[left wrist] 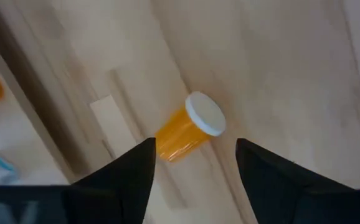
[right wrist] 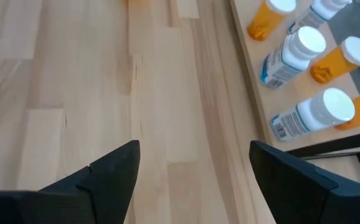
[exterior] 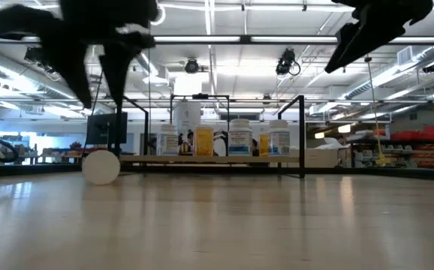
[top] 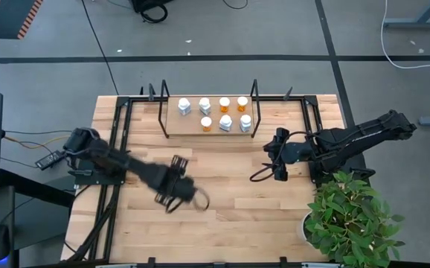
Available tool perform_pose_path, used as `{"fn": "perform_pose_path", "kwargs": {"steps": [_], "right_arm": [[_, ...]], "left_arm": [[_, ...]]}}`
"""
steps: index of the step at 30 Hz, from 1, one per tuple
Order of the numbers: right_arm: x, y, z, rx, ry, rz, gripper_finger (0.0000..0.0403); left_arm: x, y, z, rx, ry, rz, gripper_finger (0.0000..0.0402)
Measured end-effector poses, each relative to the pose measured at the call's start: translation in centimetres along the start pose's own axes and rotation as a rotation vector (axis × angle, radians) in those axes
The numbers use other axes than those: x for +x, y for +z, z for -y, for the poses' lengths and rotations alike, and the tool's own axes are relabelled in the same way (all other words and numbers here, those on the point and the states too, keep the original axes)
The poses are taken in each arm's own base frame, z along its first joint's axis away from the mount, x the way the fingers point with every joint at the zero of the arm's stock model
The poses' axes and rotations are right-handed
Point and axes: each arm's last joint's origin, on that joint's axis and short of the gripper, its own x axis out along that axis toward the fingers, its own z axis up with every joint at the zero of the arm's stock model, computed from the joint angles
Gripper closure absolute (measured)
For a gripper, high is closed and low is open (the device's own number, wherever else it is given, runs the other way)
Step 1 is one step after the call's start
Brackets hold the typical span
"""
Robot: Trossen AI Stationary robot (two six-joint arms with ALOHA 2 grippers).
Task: Pick and place medicine bottles onto shelf by color
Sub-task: Put the orange pill bottle on the shelf
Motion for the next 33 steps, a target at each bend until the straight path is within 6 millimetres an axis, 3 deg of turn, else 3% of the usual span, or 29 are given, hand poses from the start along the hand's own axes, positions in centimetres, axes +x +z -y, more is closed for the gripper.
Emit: {"fn": "perform_pose_path", "kwargs": {"steps": [4, 8, 14, 20, 25, 33], "right_arm": [[0.0, 0.5, -0.1, 0.001, 0.006, 0.044, 0.0094], [-0.1, 1.0, -0.1, 0.015, 0.014, 0.097, 0.0094], [-0.1, 1.1, -0.2, 0.057, 0.026, 0.104, 0.0094], [-0.1, 0.9, -0.3, 0.091, 0.063, 0.081, 0.0094], [-0.1, 0.8, -0.3, 0.087, 0.061, 0.074, 0.0094], [-0.1, 0.8, -0.3, 0.077, 0.058, 0.075, 0.0094]], "left_arm": [[0.5, 0.2, 3.2, 0.14, 0.082, -0.085, 0.015], [3.0, 0.5, 4.7, 0.211, 0.149, -0.232, 0.0121], [7.3, 0.1, 4.4, 0.27, 0.194, -0.47, 0.0104], [9.9, -3.0, 3.5, 0.268, 0.169, -0.608, 0.0106], [10.7, -3.7, 4.0, 0.232, 0.094, -0.592, 0.0106], [10.1, -1.3, 4.2, 0.17, 0.081, -0.429, 0.0107]]}}
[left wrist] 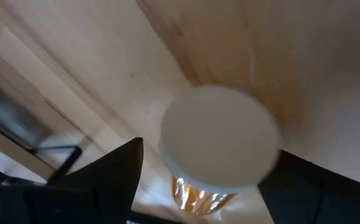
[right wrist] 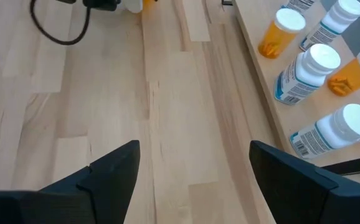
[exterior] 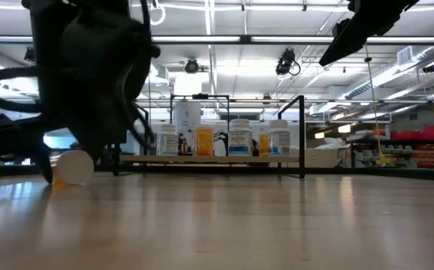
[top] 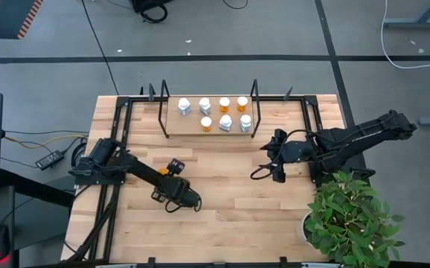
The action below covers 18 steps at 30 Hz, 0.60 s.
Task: Pick and place medicine bottles onto shelf by color
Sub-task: Put the orange pill bottle on the shelf
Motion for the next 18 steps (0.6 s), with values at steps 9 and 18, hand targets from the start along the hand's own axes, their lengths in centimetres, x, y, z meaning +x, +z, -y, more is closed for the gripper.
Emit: {"fn": "perform_pose_path", "kwargs": {"steps": [9, 18], "right_arm": [[0.0, 0.0, 0.0, 0.01, 0.0, 0.0, 0.0094], [0.0, 0.0, 0.0, 0.01, 0.002, 0.0, 0.0094]], "left_arm": [[-0.4, 0.3, -0.9, -0.048, -0.008, 0.016, 0.012], [0.2, 0.5, -2.1, -0.106, -0.021, 0.026, 0.0178]]}}
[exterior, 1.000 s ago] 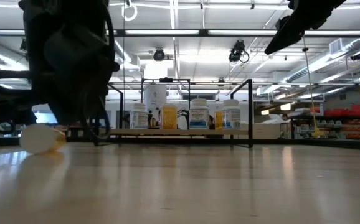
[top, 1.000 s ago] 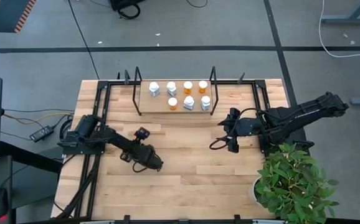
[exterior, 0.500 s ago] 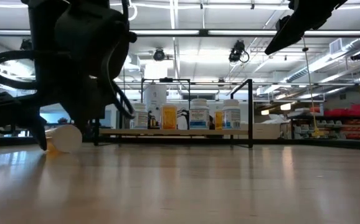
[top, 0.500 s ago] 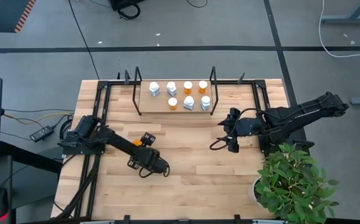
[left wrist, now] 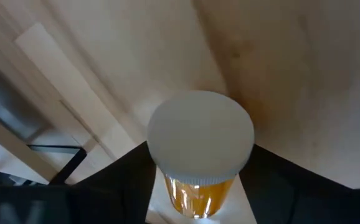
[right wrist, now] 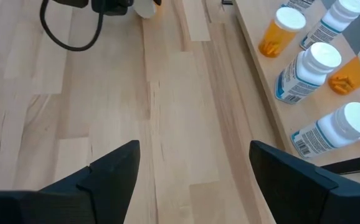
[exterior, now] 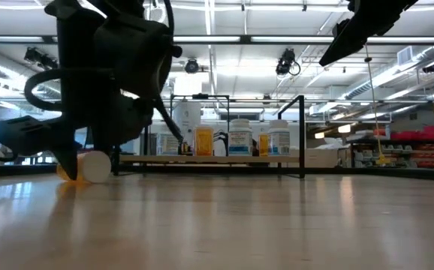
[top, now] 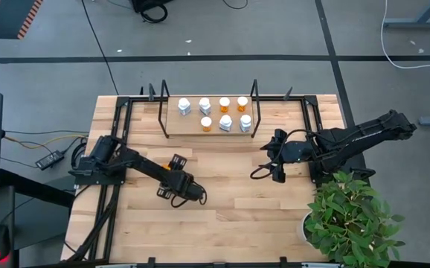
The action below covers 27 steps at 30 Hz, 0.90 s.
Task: Pick and place medicine bottles onto shelf by color
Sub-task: Put the orange pill bottle on the shelf
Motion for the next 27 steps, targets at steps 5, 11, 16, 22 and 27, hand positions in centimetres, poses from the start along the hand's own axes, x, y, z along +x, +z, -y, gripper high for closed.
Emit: {"fn": "perform_pose_path", "kwargs": {"steps": [5, 11, 16, 22, 27], "right_arm": [[0.0, 0.0, 0.0, 0.0, 0.0, 0.0, 0.0094], [0.0, 0.0, 0.0, -0.003, 0.0, 0.0, 0.0094], [0.0, -0.1, 0.0, -0.003, -0.001, -0.006, 0.0094], [0.0, -0.1, 0.0, -0.003, -0.002, -0.01, 0.0094], [0.0, -0.1, 0.0, -0.003, -0.002, -0.01, 0.0094]], "left_arm": [[0.4, 0.0, -0.8, -0.021, -0.004, -0.009, 0.0215], [0.3, -0.2, -1.8, -0.103, 0.012, 0.01, 0.0215], [-1.6, -0.6, -3.8, -0.293, 0.026, 0.185, 0.0208], [-4.8, -2.3, -5.7, -0.602, 0.076, 0.526, 0.0224], [-4.4, -4.1, -5.0, -0.917, 0.22, 0.707, 0.0221]]}}
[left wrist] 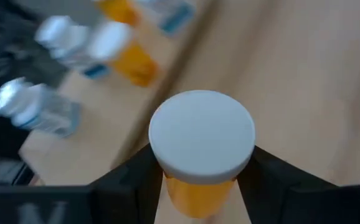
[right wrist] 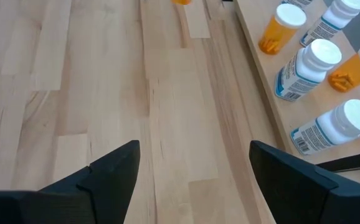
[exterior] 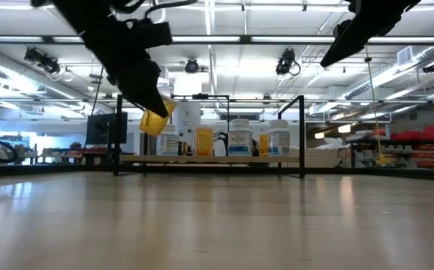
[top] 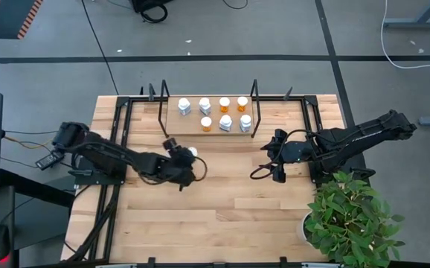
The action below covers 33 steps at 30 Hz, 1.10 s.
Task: Pick and place medicine bottles onto shelf by color
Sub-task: Put the orange pill bottle on the shelf
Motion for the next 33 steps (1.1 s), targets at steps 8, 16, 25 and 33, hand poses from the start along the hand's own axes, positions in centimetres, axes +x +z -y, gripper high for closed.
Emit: {"fn": "perform_pose_path", "kwargs": {"steps": [8, 16, 25, 33], "right_arm": [[0.0, 0.0, 0.0, 0.0, -0.009, 0.002, 0.0094], [0.0, 0.1, 0.1, 0.003, -0.021, 0.012, 0.0094], [0.0, 0.2, 0.0, 0.008, -0.019, 0.026, 0.0094], [0.0, 0.2, 0.0, 0.007, -0.017, 0.025, 0.0094]], "left_arm": [[1.3, -3.6, -0.5, -0.362, 0.219, 0.239, 0.0221], [3.4, -3.6, -2.6, -0.568, 0.338, 0.263, 0.0221], [6.6, -3.6, -3.0, -0.645, 0.411, 0.251, 0.0222], [9.1, -3.9, -3.6, -0.704, 0.47, 0.247, 0.0224]]}}
